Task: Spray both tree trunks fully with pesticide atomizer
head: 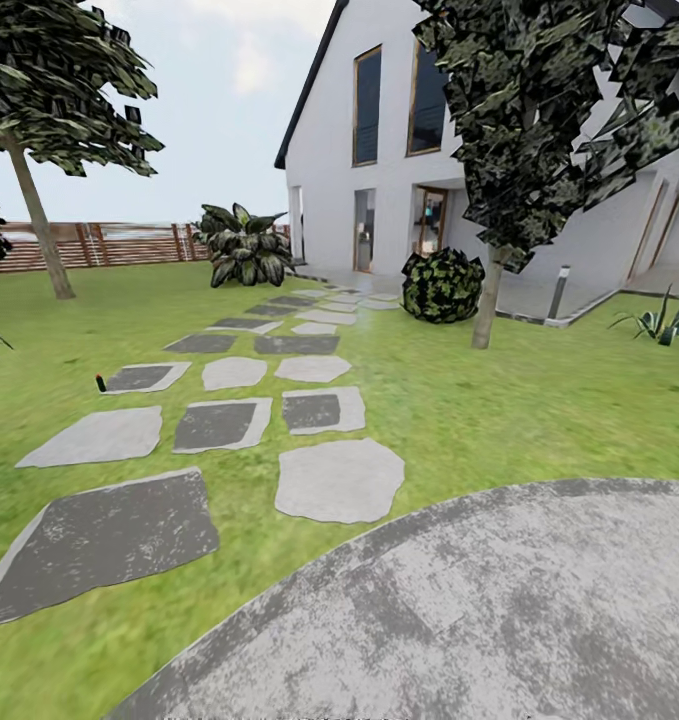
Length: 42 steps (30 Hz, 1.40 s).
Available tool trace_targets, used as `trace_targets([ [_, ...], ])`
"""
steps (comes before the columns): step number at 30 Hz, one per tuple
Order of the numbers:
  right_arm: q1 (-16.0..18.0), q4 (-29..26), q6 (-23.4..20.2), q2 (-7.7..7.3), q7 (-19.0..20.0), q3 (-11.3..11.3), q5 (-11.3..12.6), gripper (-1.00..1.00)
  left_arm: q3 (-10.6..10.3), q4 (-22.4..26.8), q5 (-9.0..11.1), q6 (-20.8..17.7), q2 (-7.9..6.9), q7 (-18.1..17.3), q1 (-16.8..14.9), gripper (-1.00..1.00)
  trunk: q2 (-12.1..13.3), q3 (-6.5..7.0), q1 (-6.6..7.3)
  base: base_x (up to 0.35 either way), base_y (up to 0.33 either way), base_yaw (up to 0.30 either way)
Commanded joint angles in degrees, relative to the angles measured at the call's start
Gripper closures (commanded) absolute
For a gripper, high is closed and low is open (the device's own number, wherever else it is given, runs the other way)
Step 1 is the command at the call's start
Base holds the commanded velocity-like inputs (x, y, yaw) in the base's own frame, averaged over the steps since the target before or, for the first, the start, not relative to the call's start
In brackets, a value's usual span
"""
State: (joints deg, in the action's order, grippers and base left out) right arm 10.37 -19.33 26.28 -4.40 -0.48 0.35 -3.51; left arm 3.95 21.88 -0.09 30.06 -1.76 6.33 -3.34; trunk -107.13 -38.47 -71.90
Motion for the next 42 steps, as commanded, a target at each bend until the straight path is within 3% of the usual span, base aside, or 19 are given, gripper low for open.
trace_targets([
  [1,0.00,0.00,0.00,0.00,0.01,0.00,0.00,-1.00,0.00,0.00,0.00,0.00,0.00,0.00,0.00,-1.00,-0.42,-0.26,-0.23,0.000,0.000,0.176],
  [42,0.00,0.09,0.00,0.00,0.03,0.00,-0.02,-1.00,0.00,-0.14,0.18,0.00,0.08,0.00,0.00,-1.00,-16.86,-10.47,-9.23,0.000,0.000,0.179],
])
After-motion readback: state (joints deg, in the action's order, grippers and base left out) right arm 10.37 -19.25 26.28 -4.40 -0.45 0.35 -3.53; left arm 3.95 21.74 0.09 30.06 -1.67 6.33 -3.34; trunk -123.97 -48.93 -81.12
